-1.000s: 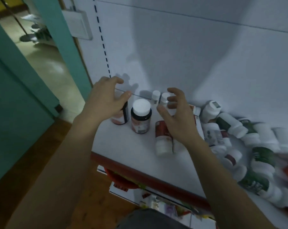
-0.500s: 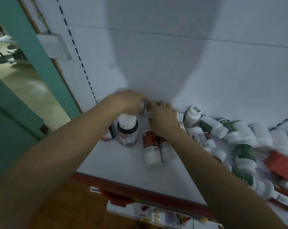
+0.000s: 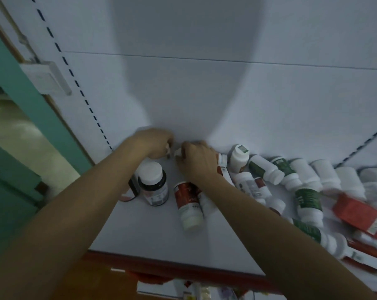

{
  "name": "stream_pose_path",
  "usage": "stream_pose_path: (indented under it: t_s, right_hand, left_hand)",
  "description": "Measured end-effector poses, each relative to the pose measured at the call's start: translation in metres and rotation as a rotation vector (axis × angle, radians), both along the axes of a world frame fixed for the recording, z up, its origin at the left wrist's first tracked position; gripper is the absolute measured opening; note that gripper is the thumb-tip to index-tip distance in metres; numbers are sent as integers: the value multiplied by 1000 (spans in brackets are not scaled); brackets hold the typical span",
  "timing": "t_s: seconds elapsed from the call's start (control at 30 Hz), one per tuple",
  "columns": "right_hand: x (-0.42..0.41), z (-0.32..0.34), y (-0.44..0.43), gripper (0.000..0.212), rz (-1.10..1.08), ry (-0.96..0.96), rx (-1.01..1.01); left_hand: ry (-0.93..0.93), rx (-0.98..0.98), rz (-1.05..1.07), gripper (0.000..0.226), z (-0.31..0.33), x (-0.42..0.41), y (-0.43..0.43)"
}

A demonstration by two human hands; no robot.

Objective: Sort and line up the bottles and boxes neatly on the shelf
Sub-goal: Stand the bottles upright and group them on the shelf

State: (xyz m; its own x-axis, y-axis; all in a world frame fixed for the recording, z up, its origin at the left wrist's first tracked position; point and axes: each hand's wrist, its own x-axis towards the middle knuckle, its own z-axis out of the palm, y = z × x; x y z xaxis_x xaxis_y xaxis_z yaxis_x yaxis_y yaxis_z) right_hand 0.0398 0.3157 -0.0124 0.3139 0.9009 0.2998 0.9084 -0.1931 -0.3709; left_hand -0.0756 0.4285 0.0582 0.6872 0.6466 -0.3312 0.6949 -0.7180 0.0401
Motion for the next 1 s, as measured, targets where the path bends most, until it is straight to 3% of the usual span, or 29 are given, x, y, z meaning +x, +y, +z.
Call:
stream_pose_path:
  t_s: [0.13,0.27,0.4,0.5,0.57,0.67,0.87,0.93,1.0]
  right_hand:
    - [1,8,-11,32,12,108,99]
    - [10,30,-55,39,43,372,243]
    - [38,44,-125,15,1,446,377]
    - [72,49,-192,14,-7,498,389]
    - [104,54,-240,17,4,475,361]
    - [162,62,-318,18,-33,429,359]
    - [271,60,-472,25,-179,655,379]
    - [302,56,-526,19,-231,817,403]
    - [331,50,-579,19,-309,822,409]
  left_hand:
    - [-291,71,142,17,25,-27,-19]
    - [-607,191,234,15,43,-45,-66]
    - [-1058,118,303,15,55,-37,-133]
    - [-1369,-79,328,24,48,-13,-193]
    - [-1429,-164,345,34,34,9,-233]
    - [-1362,-291,352,36,9,63,-297]
    - [-1582,-986,415,42,-11,207,-417]
    - [-1556,-1347,349,48,-5,260,-457]
    - [-1470,-1699,279,51,1,312,-493]
